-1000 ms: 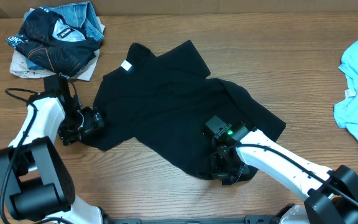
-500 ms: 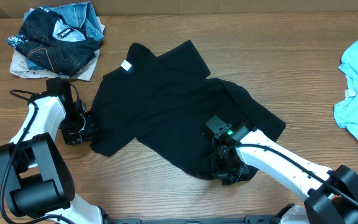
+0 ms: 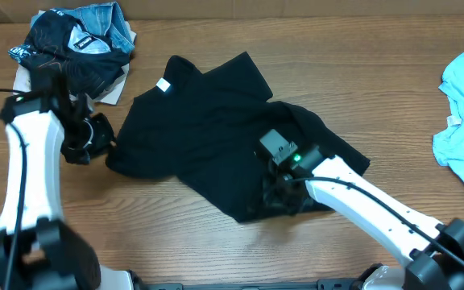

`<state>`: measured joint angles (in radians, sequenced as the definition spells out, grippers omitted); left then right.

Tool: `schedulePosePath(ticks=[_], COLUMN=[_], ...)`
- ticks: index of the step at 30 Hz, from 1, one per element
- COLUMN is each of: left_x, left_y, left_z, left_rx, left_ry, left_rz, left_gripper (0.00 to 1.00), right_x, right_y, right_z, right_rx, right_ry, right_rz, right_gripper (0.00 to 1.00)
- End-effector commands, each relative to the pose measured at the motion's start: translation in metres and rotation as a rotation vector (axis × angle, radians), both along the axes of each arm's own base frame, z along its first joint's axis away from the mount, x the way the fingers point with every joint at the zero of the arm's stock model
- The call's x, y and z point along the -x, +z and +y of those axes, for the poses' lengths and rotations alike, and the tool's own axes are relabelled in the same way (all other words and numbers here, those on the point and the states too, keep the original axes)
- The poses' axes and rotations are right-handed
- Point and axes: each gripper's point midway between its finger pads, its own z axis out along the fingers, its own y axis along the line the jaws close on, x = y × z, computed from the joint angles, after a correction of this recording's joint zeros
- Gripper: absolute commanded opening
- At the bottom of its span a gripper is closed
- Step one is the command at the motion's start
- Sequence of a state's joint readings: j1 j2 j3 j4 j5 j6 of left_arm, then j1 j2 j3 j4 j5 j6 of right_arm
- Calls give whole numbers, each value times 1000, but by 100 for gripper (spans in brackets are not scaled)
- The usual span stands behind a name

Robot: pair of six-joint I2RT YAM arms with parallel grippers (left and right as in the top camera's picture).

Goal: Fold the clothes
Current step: 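Lift the shirt with both grippers and stretch it apart sideways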

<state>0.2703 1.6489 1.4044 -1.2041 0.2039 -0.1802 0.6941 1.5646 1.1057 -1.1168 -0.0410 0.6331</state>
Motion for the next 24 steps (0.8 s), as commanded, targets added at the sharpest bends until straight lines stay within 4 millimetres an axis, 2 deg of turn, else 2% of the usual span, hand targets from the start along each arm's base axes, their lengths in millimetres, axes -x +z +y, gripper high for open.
schedulePosePath(ticks=[1,9,14,18,21,24], left_x=[-2,26,43,52,57,62], left_y=[71,151,191,210,222,239], left_z=[-14,-26,-30,-32,-33,-34], left_rx=[-22,-62,-88,-102,-107,-119], left_ry=[-8,21,25,24,29,27], left_rz=[-222,-480,-613,-675,-717,-769], left_gripper=[4,4,4,4,4,4], right_x=[-41,-73,-83,-84,-79,-70], right_y=[52,151,228,291,333,368], right_z=[-1,-20,-41,-79,-115,-141], right_rx=[44,118,113,77,58,30], right_ry=[-47,-117,-181,-303,-392,-443], right_rz=[-175,-393,-564,-701,-800,-897], right_gripper=[4,4,4,4,4,4])
